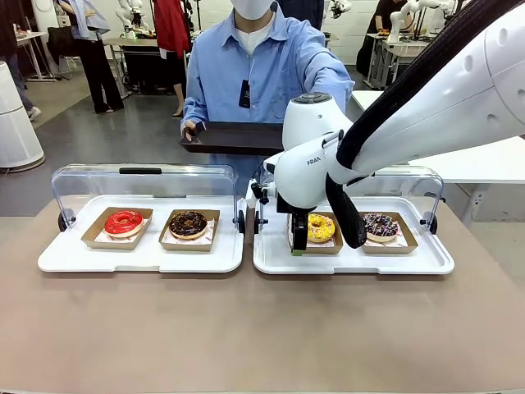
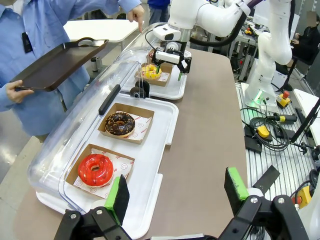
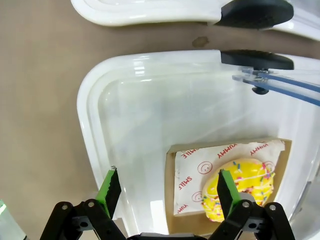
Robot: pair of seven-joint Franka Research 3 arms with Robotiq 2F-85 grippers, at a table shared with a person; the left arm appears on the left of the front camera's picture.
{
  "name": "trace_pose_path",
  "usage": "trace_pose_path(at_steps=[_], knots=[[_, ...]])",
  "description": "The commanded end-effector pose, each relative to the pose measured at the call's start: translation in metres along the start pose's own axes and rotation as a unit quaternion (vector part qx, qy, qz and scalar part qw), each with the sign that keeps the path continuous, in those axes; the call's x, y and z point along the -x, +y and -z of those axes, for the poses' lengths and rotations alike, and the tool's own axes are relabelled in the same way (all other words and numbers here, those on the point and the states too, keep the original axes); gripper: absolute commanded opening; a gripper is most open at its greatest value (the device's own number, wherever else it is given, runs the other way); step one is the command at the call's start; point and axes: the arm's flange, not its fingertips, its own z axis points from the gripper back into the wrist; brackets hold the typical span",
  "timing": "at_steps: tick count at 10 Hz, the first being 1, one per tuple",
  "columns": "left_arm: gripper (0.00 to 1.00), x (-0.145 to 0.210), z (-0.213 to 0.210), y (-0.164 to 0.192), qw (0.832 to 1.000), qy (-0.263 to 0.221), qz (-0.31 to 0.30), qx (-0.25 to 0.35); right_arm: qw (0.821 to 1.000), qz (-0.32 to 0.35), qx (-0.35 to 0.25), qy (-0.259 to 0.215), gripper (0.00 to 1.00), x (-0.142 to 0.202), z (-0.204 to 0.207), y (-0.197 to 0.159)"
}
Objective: Provide the desired donut to the person.
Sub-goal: Pick up and lift the Paper togo box containing the Donut pointed at by the person.
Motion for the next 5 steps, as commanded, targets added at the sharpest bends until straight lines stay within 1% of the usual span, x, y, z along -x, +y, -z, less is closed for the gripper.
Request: trace_pose_path(at_steps=[1,5], knots=[[1.0,0.001,0.0,-0.001,1.0,-0.014,0.011,-0.002,1.0,-0.001,0.004,0.003,1.0,0.01,0.013,-0.004],[1.0,0.001,0.0,-0.001,1.0,-0.014,0.011,-0.002,1.0,-0.02,-0.006,-0.001,1.0,0.007,0.027,-0.005]])
